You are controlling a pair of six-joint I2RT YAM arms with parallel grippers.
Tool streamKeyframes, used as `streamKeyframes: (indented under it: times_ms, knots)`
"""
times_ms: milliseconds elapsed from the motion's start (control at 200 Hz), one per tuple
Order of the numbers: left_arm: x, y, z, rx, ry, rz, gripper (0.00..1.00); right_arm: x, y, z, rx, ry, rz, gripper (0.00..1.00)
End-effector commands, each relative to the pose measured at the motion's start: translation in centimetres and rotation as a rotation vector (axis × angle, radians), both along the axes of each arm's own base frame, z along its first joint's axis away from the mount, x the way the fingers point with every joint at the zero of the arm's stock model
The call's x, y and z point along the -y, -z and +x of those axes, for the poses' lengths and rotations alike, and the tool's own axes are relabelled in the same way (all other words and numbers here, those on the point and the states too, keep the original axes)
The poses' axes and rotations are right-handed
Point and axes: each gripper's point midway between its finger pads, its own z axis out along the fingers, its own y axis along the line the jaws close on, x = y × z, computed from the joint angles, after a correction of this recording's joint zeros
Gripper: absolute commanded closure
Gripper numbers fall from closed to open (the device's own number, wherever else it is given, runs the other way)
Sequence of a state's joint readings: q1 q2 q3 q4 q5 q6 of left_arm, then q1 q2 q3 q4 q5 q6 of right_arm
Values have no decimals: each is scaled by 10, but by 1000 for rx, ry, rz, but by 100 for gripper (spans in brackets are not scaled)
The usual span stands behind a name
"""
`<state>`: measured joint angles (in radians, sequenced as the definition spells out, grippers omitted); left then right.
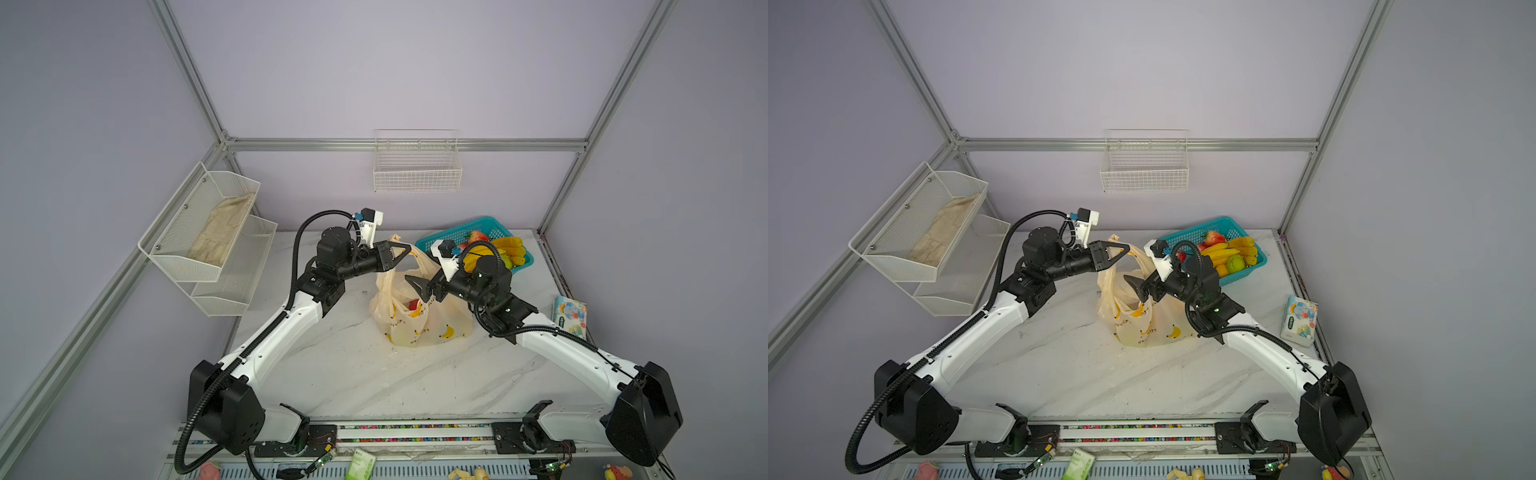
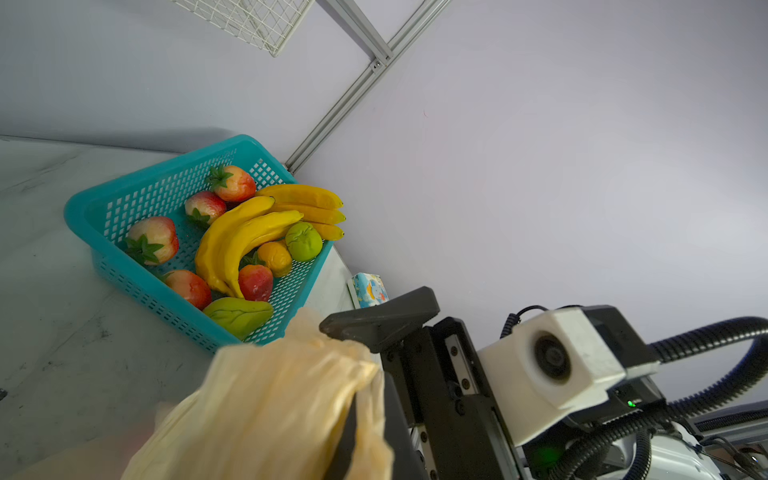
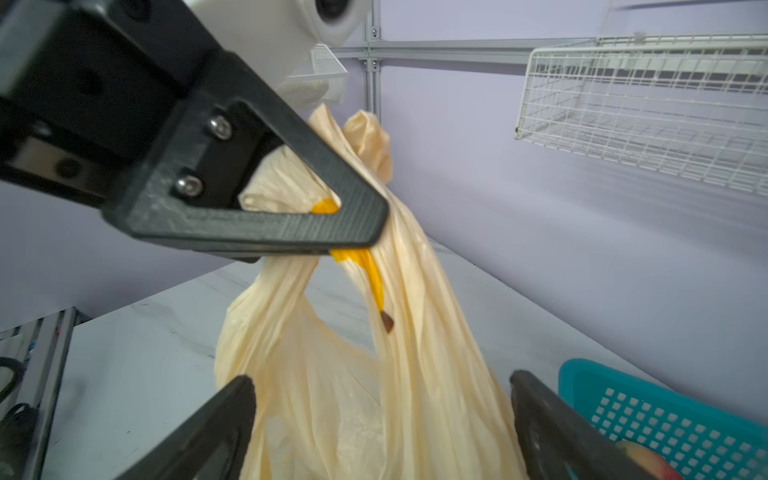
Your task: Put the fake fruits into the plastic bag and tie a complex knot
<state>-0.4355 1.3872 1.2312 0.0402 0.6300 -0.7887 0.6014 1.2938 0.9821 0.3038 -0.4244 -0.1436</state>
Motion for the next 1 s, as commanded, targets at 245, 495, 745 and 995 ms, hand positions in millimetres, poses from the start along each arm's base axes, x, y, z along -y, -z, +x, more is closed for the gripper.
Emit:
streamKeyframes:
  times_ms: [245,495,745,995]
  knots:
    - [-2,-53,-8,141,38,-42,100,25,-16,-1,-18,-308,-8,6]
    - [-1,-54,-9,141,46,-43,100,15,8,13,-68,-405,-49,7]
    - [-1,-54,-8,143,46,-44,100,5,23,17,-83,-505,-42,18]
    - [-1,-50,-6,135,42,-38,100,6,32,19,-96,-523,-34,47]
